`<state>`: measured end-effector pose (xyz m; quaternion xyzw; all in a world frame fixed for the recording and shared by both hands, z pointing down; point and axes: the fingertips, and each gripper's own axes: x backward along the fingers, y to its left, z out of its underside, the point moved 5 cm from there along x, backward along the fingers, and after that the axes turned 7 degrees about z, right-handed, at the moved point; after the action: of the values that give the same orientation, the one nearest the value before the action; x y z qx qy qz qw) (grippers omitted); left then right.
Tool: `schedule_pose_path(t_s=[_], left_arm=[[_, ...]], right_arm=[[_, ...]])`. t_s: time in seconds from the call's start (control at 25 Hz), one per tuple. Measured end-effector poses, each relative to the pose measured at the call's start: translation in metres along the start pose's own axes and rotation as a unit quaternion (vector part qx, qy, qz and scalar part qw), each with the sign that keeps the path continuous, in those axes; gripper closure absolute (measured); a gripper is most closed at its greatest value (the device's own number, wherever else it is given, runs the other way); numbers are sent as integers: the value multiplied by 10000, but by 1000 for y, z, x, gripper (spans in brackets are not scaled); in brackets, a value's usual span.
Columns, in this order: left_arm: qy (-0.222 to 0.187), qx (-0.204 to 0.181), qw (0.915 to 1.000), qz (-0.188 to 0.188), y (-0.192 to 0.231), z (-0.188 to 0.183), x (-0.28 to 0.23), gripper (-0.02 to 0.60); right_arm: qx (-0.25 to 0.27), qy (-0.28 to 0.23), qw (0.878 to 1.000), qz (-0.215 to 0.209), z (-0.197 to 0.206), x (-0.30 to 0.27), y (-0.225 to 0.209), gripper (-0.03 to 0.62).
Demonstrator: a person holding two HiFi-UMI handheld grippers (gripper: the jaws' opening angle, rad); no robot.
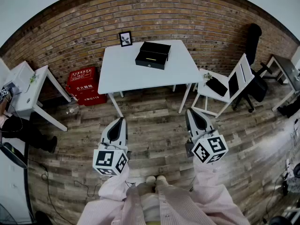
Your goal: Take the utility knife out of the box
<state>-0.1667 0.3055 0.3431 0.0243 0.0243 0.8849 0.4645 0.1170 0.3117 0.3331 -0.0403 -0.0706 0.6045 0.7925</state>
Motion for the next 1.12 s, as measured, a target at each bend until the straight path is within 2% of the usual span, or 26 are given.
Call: schedule_pose_path(t_s=[0.76, 0.96, 1.12], left_arm=[[51, 66, 9998, -164, -37, 10, 0, 589], [55, 110, 9996, -253, -38, 12, 0, 589], [48, 132, 9995, -292, -35, 15, -2, 589]], right_arm=[[-107, 126, 9998, -137, 9, 14, -25, 588], [-128, 223, 9996, -151, 11, 11, -30, 522], [-170, 232, 9995, -137, 15, 7, -32, 496]])
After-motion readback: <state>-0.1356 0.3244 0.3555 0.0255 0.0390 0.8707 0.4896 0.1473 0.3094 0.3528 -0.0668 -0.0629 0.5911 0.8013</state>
